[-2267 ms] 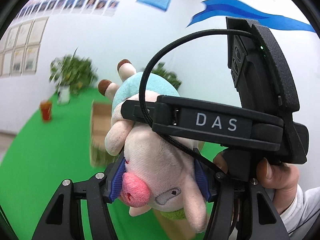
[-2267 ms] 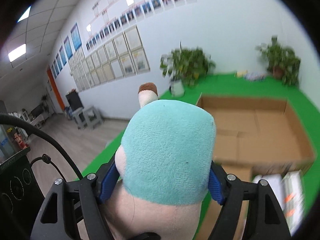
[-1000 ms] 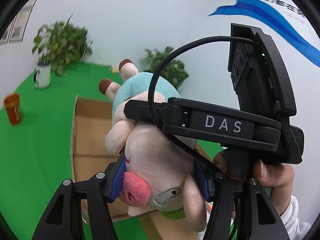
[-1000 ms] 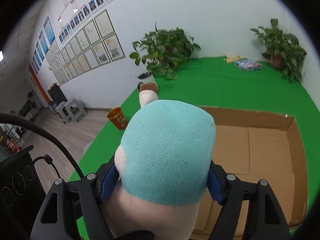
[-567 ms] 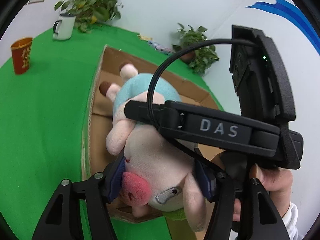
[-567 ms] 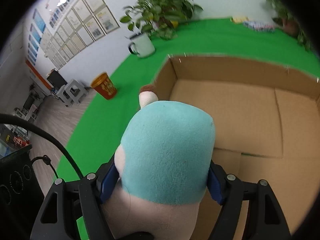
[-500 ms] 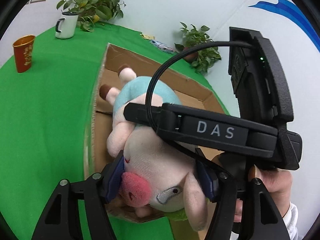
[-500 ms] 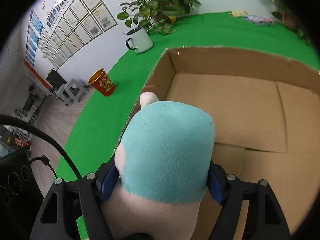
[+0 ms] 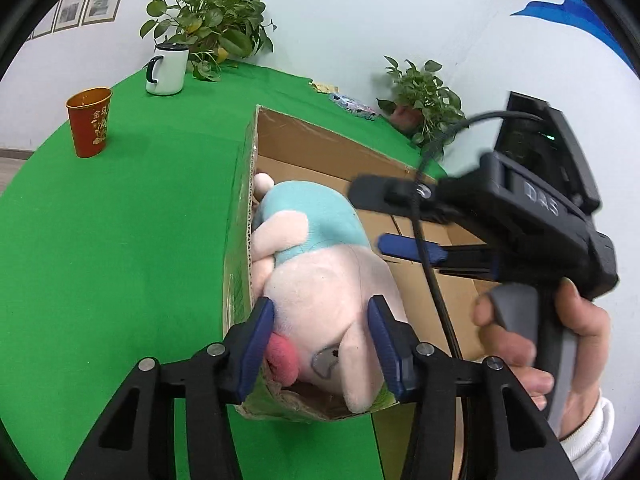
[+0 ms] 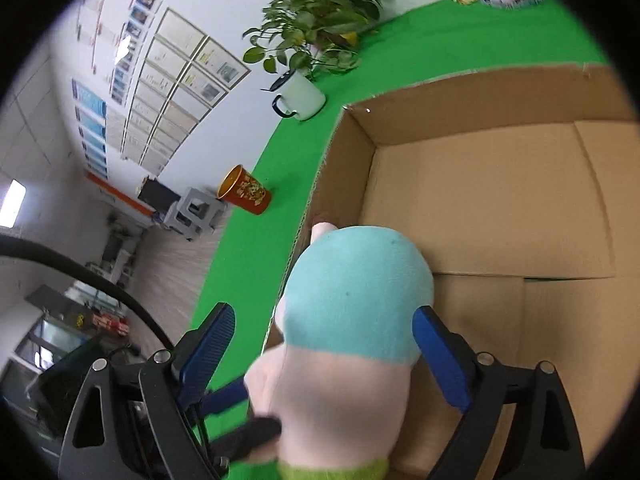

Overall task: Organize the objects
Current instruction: 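Lower the plush pig into the box and open the left tool, then move the right tool to the long brown cardboard box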

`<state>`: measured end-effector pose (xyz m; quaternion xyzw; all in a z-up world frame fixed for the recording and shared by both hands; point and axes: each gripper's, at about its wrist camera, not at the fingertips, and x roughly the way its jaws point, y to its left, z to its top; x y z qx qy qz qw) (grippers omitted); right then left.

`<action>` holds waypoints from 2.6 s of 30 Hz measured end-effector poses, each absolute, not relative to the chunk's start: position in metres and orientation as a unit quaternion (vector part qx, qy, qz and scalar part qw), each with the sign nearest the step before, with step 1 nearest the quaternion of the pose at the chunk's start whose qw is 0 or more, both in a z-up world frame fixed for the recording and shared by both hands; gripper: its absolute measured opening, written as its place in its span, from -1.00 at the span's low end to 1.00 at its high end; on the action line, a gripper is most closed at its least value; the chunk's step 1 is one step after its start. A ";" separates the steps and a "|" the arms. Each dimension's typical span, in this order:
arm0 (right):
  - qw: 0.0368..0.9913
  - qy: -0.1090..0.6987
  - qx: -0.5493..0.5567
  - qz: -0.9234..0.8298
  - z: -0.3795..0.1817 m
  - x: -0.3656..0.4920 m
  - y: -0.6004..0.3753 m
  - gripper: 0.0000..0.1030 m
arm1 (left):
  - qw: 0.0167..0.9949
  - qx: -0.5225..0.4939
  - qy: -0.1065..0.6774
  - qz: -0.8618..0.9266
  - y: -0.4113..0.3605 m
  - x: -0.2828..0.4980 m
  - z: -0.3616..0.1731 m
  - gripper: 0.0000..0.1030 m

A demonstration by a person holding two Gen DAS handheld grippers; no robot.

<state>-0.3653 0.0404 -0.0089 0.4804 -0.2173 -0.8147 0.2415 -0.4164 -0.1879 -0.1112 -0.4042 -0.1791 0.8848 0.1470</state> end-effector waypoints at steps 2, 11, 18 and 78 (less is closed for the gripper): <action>0.222 -0.187 0.498 -0.817 -0.011 -0.362 0.038 0.77 | 0.144 -0.403 -0.174 0.887 -0.188 -0.422 -0.112 -0.11; 0.198 -0.184 0.522 -0.809 -0.042 -0.358 0.026 0.64 | 0.131 -0.409 -0.150 0.891 -0.159 -0.361 -0.091 -0.21; 0.197 -0.163 0.457 -0.852 0.011 -0.322 0.038 0.70 | 0.108 -0.368 -0.113 0.916 -0.158 -0.316 -0.060 0.05; 0.069 0.008 0.422 -0.904 -0.073 -0.020 0.012 1.00 | 0.232 -0.466 -0.169 0.837 -0.071 -0.184 -0.134 0.44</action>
